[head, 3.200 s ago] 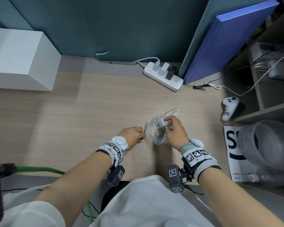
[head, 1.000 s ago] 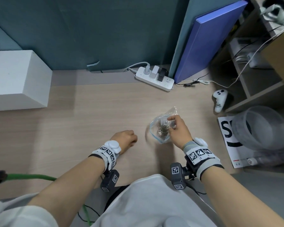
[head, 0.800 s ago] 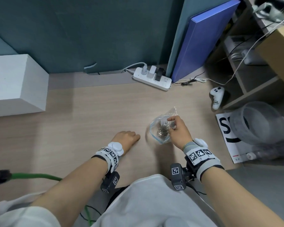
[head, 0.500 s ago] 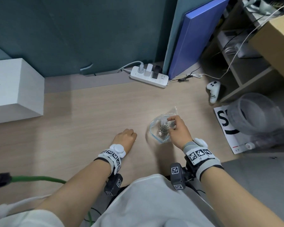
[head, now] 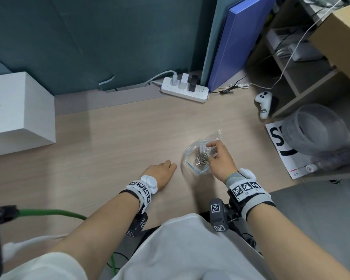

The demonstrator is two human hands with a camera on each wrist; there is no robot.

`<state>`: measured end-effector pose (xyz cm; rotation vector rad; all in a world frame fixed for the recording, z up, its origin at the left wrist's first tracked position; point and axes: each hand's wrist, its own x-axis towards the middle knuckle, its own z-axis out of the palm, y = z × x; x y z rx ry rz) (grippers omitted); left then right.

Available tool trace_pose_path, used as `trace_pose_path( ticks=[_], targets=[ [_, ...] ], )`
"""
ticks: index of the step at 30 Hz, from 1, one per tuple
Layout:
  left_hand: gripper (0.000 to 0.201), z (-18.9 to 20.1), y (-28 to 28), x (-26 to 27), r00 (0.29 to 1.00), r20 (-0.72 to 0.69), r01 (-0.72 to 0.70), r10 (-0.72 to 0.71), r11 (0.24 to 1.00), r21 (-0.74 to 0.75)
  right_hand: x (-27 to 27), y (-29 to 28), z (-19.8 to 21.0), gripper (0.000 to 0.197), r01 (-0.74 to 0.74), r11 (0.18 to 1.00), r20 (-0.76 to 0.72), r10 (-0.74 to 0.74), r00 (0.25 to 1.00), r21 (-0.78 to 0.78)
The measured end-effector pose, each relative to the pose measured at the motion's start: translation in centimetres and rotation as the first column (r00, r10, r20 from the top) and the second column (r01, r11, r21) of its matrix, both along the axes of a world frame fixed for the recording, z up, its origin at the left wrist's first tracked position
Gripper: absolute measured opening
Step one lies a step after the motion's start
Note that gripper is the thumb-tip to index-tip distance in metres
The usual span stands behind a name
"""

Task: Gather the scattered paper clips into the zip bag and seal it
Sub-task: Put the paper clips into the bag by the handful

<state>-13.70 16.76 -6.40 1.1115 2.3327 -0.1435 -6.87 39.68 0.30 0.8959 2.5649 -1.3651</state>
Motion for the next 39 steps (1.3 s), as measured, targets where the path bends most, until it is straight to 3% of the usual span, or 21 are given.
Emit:
trace_pose_path(
  ticks=[3, 5, 7, 9, 11, 15, 18, 24, 30, 35, 39],
  targets=[
    [0.025, 0.4, -0.2, -0.2, 0.995, 0.063, -0.087, 0.078, 0.983, 0.159, 0.1, -0.5, 0.0, 0.036, 0.001, 1.0, 0.0, -0.001, 1.0, 0.005],
    [0.013, 1.7, 0.9, -0.4, 0.98, 0.13, -0.19, 0.151, 0.909, 0.372, 0.1, -1.0, -0.1, 0.035, -0.009, 1.0, 0.001, 0.009, 1.0, 0.012],
    [0.007, 3.3, 2.9, -0.7, 0.976, 0.179, -0.204, 0.124, 0.805, 0.557, 0.0, -1.5, -0.1, 0.037, -0.013, 1.0, 0.006, 0.013, 1.0, 0.011],
    [0.006, 4.3, 4.7, -1.1, 0.977, 0.205, -0.172, 0.051, 0.754, 0.634, 0.0, -1.8, 0.0, 0.038, -0.018, 1.0, 0.013, 0.018, 1.0, -0.003],
    [0.008, 4.1, 4.4, -1.9, 0.976, 0.204, -0.197, 0.081, 0.732, 0.652, -0.2, -2.0, 0.0, 0.039, -0.025, 1.0, 0.01, 0.025, 1.0, -0.013],
    [0.017, 1.9, -1.3, -3.8, 0.926, 0.195, -0.373, 0.322, 0.719, 0.587, -0.4, -1.7, -0.1, 0.034, -0.026, 0.999, 0.001, 0.026, 1.0, -0.019],
    [0.013, 0.5, -5.1, -3.7, 0.92, 0.174, -0.391, 0.352, 0.783, 0.484, -0.4, -1.7, -0.2, 0.033, -0.018, 0.999, 0.017, 0.019, 1.0, -0.029],
    [0.024, 0.4, -3.1, -0.9, 0.946, 0.11, -0.322, 0.305, 0.842, 0.433, -0.6, -2.5, -0.5, 0.04, -0.054, 0.998, 0.049, 0.055, 0.997, -0.02],
    [0.002, 0.1, -0.4, -0.2, 0.976, 0.066, -0.219, 0.209, 0.916, 0.335, -0.3, -2.5, -0.3, 0.034, -0.055, 0.998, 0.031, 0.056, 0.998, -0.017],
    [0.021, 0.2, 0.6, -0.2, 0.996, -0.069, -0.048, 0.057, 0.991, 0.126, 0.1, -2.3, -0.2, 0.038, -0.042, 0.999, 0.039, 0.043, 0.998, -0.028],
    [0.027, 0.4, 1.0, -0.1, 0.996, -0.089, 0.018, -0.012, 0.997, 0.069, 0.1, -2.4, 0.0, 0.037, -0.045, 0.999, 0.037, 0.046, 0.998, -0.022]
  ],
)
